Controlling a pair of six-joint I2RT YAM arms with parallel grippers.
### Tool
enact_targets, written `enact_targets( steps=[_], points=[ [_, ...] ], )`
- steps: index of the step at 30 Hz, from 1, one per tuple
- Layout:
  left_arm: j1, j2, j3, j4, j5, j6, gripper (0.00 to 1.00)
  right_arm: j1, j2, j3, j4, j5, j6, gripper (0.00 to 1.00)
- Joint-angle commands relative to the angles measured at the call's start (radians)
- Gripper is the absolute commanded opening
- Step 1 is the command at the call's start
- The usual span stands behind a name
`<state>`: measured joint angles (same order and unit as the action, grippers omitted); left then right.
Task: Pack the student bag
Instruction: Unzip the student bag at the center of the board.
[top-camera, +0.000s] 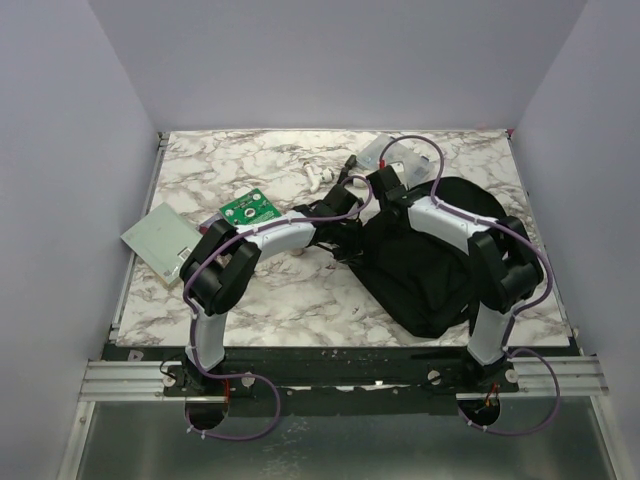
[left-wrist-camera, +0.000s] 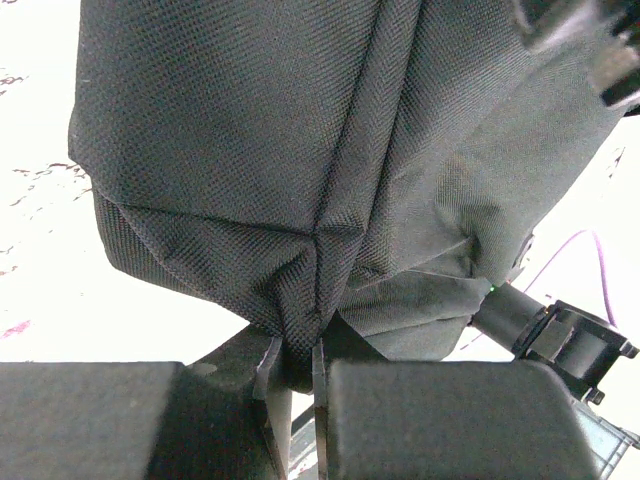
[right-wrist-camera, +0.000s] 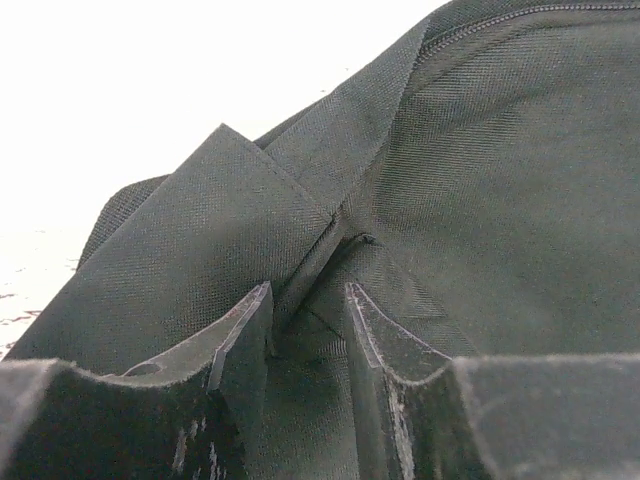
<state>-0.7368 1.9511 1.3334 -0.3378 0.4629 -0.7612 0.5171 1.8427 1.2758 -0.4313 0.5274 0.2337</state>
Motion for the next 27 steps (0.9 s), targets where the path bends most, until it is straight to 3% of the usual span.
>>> enact_targets(
  steps=[1,10,18,27],
  points=[
    [0.001,0.021,0.025,0.0,0.039,0.003,0.02,0.004,0.032,-0.025,0.05,0.042,-0.005,0.35],
    [0.009,0.025,0.023,0.0,0.04,-0.009,0.0,0.004,-0.064,-0.075,0.045,0.052,0.063,0.01],
    [0.024,0.003,0.005,0.023,0.035,-0.012,0.0,0.0,-0.215,-0.217,0.127,0.054,0.142,0.01],
    [0.024,-0.049,-0.02,0.054,0.016,0.003,0.0,-0.056,-0.283,-0.218,0.11,-0.025,0.26,0.01]
  ],
)
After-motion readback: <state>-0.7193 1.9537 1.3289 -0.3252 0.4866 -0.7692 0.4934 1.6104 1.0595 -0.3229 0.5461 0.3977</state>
